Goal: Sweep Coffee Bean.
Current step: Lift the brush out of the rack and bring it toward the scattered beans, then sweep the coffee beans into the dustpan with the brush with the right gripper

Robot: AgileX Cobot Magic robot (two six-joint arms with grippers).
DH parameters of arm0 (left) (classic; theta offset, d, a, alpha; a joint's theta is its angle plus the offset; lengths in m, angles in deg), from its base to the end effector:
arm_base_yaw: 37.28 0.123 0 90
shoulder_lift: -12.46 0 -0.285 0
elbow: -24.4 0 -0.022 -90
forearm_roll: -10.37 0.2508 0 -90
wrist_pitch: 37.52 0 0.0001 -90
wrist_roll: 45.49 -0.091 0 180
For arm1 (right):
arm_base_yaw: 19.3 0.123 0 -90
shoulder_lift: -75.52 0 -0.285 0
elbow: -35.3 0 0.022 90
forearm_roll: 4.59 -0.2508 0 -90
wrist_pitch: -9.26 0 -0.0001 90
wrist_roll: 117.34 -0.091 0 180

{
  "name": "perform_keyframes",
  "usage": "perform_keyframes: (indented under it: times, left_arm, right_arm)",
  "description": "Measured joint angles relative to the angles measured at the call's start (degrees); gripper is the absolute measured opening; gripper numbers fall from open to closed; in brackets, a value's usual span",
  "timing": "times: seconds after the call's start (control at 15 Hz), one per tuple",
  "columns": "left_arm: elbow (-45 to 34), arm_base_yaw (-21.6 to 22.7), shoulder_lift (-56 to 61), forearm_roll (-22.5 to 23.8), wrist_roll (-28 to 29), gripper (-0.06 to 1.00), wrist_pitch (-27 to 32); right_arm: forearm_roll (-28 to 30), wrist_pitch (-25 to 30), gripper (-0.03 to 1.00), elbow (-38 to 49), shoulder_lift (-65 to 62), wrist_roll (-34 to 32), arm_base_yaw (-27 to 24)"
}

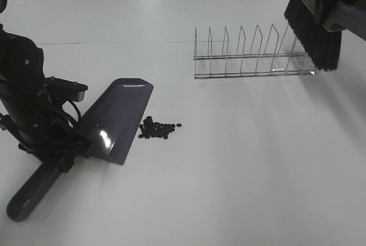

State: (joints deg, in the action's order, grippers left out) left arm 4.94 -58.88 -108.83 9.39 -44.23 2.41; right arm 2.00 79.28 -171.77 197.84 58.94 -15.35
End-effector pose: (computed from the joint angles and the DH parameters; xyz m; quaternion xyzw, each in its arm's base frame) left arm 0.2995 -0.1197 0.0953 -0.1701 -0.9854 0.0042 0.0069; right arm 0.4269 0.0196 0.2753 -0.0145 0.9901 -0.0474 0.1314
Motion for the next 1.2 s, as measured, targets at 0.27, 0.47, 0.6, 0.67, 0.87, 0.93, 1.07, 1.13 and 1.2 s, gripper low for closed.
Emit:
perform_keyframes:
  times: [0.27,0.47,0.6,0.67,0.87,0.93,1.07,1.13,1.2]
  left_arm:
    - [0.00,0.00,0.00,2.52,1.95,0.33,1.38]
    - [1.43,-0.23,-0.34,6.36,4.64,0.33,5.16]
    - [3.21,-1.15,-0.80,9.11,5.90,0.33,8.08]
    - [4.87,-2.01,-0.92,10.77,6.70,0.33,9.57]
    - [10.77,-4.53,-1.66,12.66,7.39,0.33,12.83]
    - [11.40,-4.58,-2.12,12.66,7.39,0.33,13.35]
    - [13.18,-4.58,-4.47,13.24,7.51,0.33,15.36]
    - [13.46,-4.58,-5.27,13.29,7.51,0.33,15.58]
    - [13.81,-4.58,-5.61,13.64,7.56,0.33,15.81]
  right_arm:
    - [0.00,-1.72,0.31,13.41,-9.80,-2.29,0.11]
    - [1.72,-9.51,0.31,26.93,-15.99,-5.39,5.73]
    - [4.01,-10.54,0.31,30.19,-15.87,-8.08,10.60]
    - [5.27,-10.60,0.31,30.94,-15.18,-10.03,13.29]
    - [11.06,-10.49,0.31,30.71,-10.60,-14.38,21.72]
    - [11.52,-10.03,0.31,30.31,-9.45,-14.78,22.46]
    - [13.52,-7.62,0.31,28.02,-4.93,-16.10,24.92]
    - [14.27,-6.76,0.31,26.53,-2.98,-16.67,25.90]
    - [14.67,-6.25,0.31,25.15,-1.03,-16.79,26.76]
